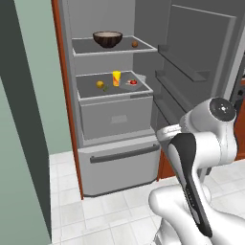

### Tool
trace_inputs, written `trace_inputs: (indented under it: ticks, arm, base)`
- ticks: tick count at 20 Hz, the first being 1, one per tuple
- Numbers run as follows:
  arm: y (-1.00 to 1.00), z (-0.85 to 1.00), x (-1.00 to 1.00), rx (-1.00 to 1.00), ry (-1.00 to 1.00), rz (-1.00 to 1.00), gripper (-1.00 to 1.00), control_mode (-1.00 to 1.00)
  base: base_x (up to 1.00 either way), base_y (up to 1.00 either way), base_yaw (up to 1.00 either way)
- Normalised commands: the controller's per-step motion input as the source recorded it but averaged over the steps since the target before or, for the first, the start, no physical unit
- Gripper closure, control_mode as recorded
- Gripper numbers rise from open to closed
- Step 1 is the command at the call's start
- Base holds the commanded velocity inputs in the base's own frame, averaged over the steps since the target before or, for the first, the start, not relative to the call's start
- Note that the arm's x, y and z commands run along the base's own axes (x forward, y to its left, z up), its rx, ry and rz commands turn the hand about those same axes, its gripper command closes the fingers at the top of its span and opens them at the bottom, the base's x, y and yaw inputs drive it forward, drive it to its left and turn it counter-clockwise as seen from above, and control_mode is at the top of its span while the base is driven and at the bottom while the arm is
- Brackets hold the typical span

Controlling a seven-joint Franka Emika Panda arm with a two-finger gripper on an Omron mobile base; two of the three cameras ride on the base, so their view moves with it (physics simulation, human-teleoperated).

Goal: Place the tupperware on the second highest shelf of the fridge. Make space for the tupperware among the existing items by rearranging them on the shelves if needed. Close the fridge door when finished.

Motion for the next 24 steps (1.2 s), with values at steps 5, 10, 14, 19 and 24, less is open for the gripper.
trace_inputs:
  ticks: [5,10,14,19,24]
  arm:
    - [0.0,0.0,0.03,0.0,-0.01,0.0,-1.0,-1.0]
    - [0.0,0.0,-0.46,0.0,-0.13,0.0,-1.0,-1.0]
    - [-0.03,0.07,-0.49,0.0,-0.14,0.0,-1.0,-1.0]
    - [-0.53,0.03,-0.02,0.03,0.0,-0.07,-1.0,-1.0]
    - [-0.82,-0.08,0.01,0.1,0.0,-0.04,-1.0,-1.0]
  base:
    - [0.0,0.0,0.0]
    - [0.0,0.0,0.0]
    - [0.0,0.0,0.0]
    - [0.0,0.0,0.0]
    - [0.0,0.0,0.0]
